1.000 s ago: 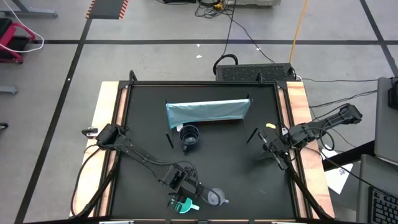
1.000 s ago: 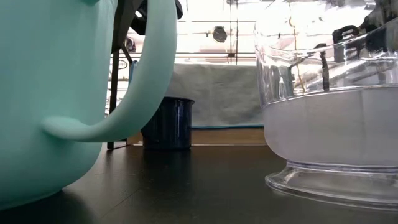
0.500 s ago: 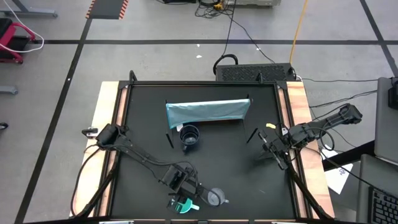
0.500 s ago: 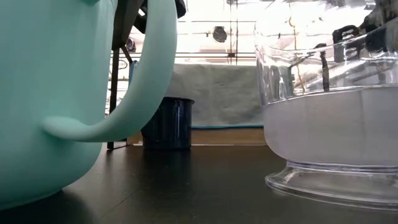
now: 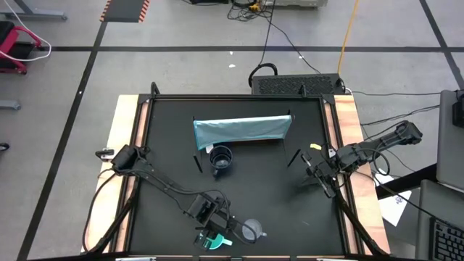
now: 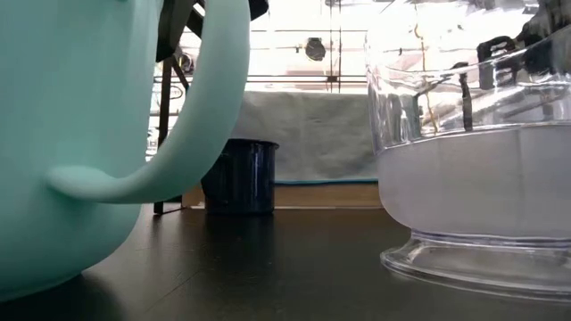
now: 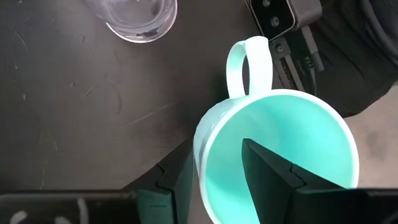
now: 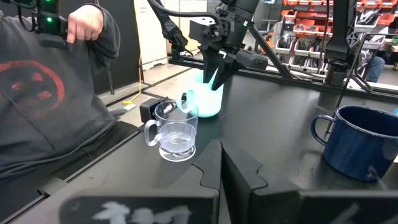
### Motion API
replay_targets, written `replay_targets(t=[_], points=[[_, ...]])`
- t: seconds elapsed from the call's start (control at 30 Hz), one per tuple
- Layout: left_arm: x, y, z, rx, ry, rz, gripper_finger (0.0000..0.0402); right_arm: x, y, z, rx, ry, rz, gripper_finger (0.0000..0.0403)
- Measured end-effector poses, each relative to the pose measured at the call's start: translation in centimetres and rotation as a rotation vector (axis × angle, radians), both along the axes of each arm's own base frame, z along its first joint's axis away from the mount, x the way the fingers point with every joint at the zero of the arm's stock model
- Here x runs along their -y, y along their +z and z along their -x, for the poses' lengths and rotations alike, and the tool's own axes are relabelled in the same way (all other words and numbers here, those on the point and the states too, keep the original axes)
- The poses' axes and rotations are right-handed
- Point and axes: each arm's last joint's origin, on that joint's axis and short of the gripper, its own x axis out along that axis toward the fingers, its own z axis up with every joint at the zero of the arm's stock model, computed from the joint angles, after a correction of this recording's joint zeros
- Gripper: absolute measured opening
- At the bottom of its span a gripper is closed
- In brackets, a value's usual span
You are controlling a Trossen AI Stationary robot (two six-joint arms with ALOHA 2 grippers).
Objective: Stack small to large cups/mugs on shelf
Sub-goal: Move the light blue mug to the center of the table
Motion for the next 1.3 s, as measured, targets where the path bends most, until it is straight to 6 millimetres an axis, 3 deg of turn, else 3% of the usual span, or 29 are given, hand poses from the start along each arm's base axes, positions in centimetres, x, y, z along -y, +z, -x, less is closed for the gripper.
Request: replay_targets(t=[0.17,0.47,0.9,1.3], points=[[-0.1,-0.2,0.0,0.010,0.004,-0.021,0.0136,0.0,0.0,0.0,0.000,0.000,0.000,0.0000],[-0.7,-2.3,0.6,-0.040,0.001,-0.054,0.0133,0.0,0.0,0.0,0.000,0.000,0.000,0.0000],[-0.9,-2.4,0.5,-0.047,-0.030,-0.039,0.0012,0.0,0.0,0.0,0.000,0.000,0.000,0.0000],[-0.9,-2.4,0.5,-0.026,-0.115,-0.059,0.0010,0.0,0.0,0.0,0.000,0.000,0.000,0.0000]])
